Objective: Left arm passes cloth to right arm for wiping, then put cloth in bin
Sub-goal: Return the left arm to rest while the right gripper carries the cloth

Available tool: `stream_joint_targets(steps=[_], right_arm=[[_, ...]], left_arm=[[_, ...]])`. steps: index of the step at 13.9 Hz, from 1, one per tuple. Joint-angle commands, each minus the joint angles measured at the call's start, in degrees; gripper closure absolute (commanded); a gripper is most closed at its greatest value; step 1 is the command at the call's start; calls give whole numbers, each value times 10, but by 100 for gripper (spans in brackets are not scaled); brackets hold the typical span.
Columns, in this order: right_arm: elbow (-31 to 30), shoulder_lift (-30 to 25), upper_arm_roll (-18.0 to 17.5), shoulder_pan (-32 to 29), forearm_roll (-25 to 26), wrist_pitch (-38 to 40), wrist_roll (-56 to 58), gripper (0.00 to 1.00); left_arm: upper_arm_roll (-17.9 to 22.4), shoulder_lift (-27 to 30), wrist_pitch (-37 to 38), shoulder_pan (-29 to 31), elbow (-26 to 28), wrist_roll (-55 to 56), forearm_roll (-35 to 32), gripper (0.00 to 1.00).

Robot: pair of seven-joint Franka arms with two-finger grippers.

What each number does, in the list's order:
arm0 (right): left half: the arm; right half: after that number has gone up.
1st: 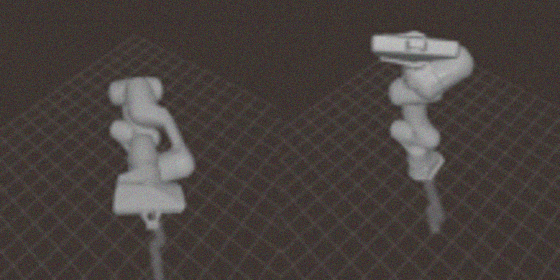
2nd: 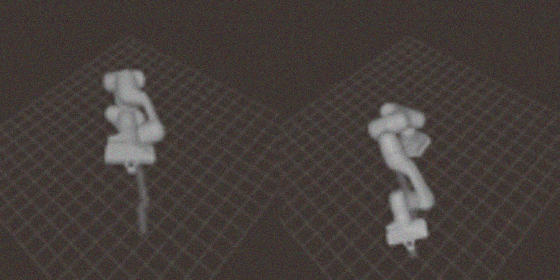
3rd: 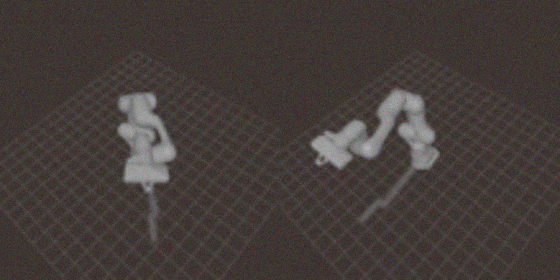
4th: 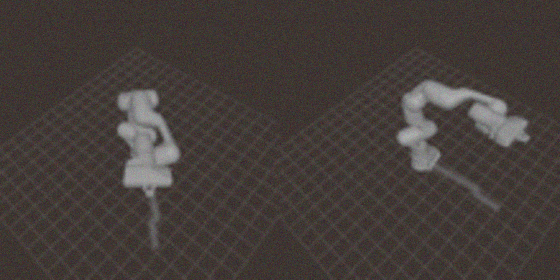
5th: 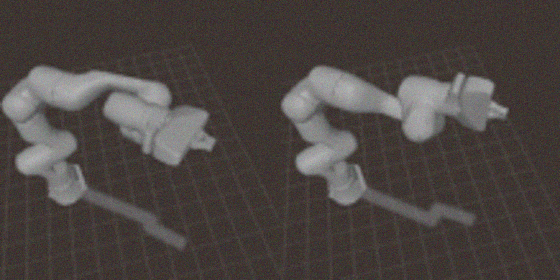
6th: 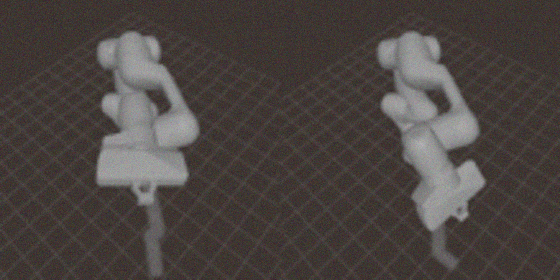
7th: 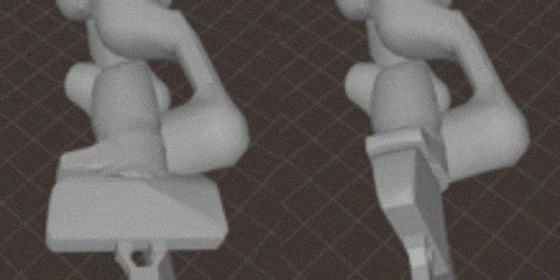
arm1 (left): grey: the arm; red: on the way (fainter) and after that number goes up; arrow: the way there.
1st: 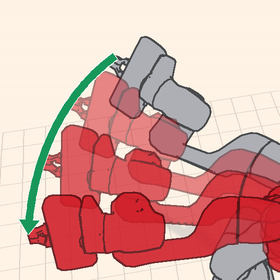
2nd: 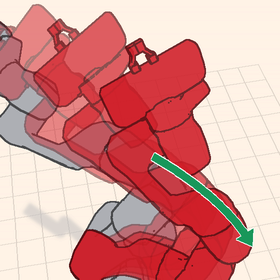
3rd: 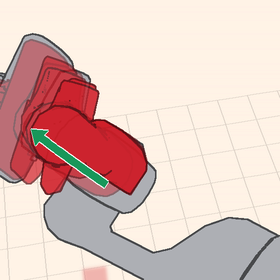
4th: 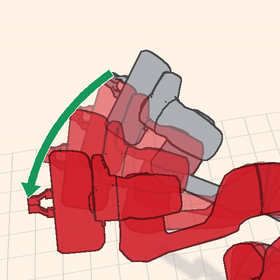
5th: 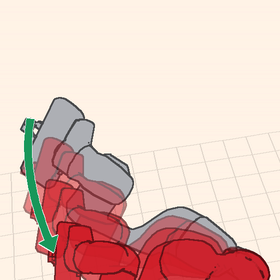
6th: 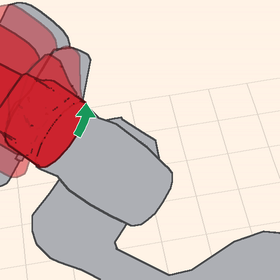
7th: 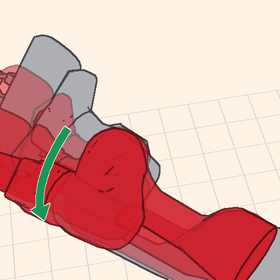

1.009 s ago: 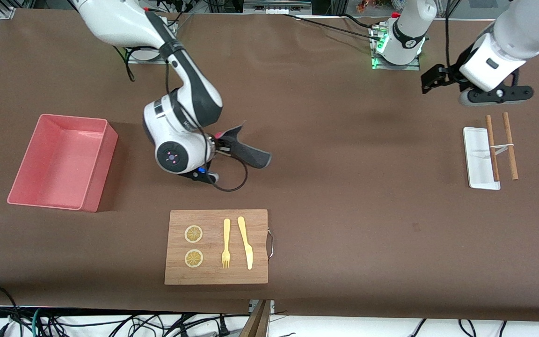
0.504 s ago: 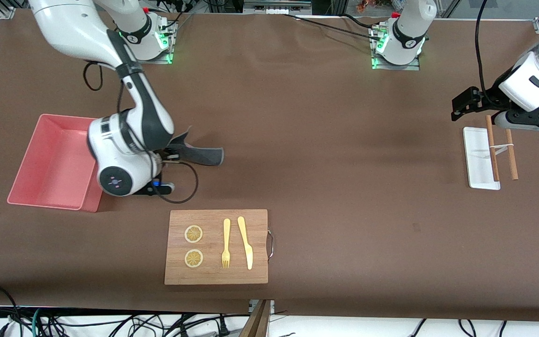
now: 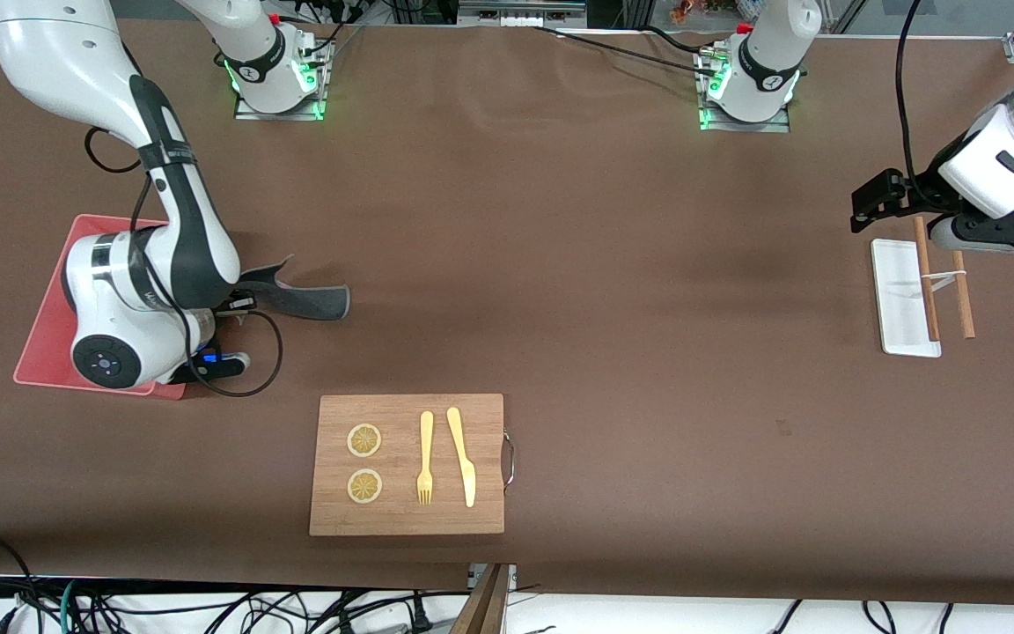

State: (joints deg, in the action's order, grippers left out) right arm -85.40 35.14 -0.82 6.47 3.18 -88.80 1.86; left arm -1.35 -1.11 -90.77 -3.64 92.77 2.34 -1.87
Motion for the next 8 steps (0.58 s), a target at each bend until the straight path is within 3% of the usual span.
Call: stream_joint_targets(steps=[1,5,8], right_arm=[[3,0,-8,38,22,-32,-3,100],[2,10,-10,71,3,-66,-99,100],[2,11,-10,84,-84,-87,-151,100]], left_arm=[[-6,-6,17,-1,-10,24,-41,0],[-3,-7,17,1,-10,28,-33,0],[-3,-6,30,1,-10,49,-28,0]])
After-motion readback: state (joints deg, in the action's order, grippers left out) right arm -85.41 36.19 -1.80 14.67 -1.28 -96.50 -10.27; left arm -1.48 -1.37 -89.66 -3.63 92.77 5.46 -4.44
